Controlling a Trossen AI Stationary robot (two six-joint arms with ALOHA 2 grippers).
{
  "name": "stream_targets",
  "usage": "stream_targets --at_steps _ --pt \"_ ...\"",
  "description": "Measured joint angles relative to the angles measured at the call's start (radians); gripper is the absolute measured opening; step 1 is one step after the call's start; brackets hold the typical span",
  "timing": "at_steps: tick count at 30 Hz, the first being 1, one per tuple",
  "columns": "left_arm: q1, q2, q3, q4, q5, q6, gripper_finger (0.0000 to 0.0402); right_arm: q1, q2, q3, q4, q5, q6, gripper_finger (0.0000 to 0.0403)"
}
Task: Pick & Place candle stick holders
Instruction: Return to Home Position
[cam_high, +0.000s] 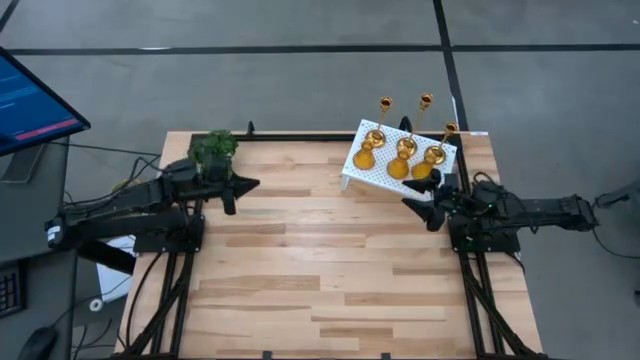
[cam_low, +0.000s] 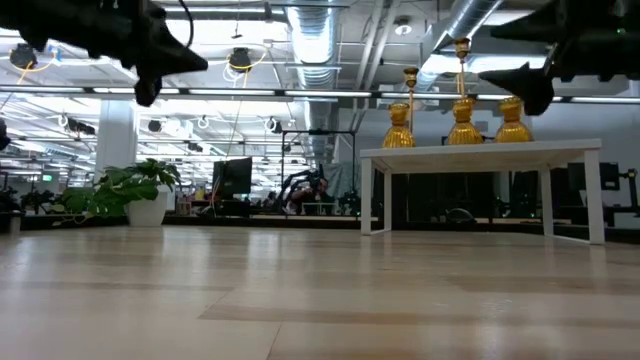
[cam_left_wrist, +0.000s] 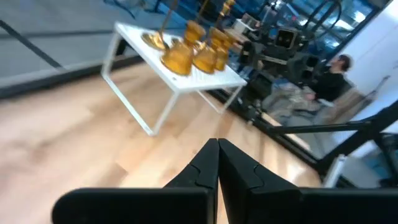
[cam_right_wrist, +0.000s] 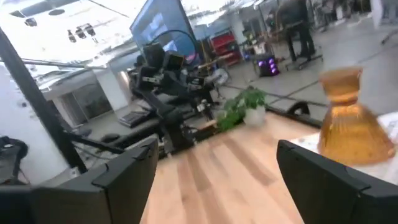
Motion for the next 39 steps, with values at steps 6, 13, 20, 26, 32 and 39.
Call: stream_targets --at_steps 6,13,20,26,32,39 --pt "0.0 0.001 -0.07 0.105 0.018 -0.071 0.0008 0.039 -0.102 -0.001 0.004 -0.105 0.065 0.0317" --pt "0.0 0.0 -0.072 0.152 0.072 -0.047 0.0008 0.131 -0.215 -0.002 -0.166 -0.072 0.033 0.0317" --pt "0.0 0.0 -0.114 0.153 0.097 -0.052 0.0008 0.203 -0.237 -0.002 -0.252 0.004 -0.038 0.0317" --pt "0.0 0.0 -0.194 0.23 0.109 -0.072 0.0008 0.246 -0.237 -0.004 -0.253 -0.077 -0.093 0.0317" --pt "0.0 0.0 -0.273 0.296 0.124 -0.073 0.0008 0.261 -0.237 -0.073 -0.29 -0.012 -0.15 0.0317" --pt "0.0 0.0 -0.321 0.348 0.114 -0.094 0.0008 0.261 -0.225 -0.131 -0.201 0.002 -0.093 0.0317"
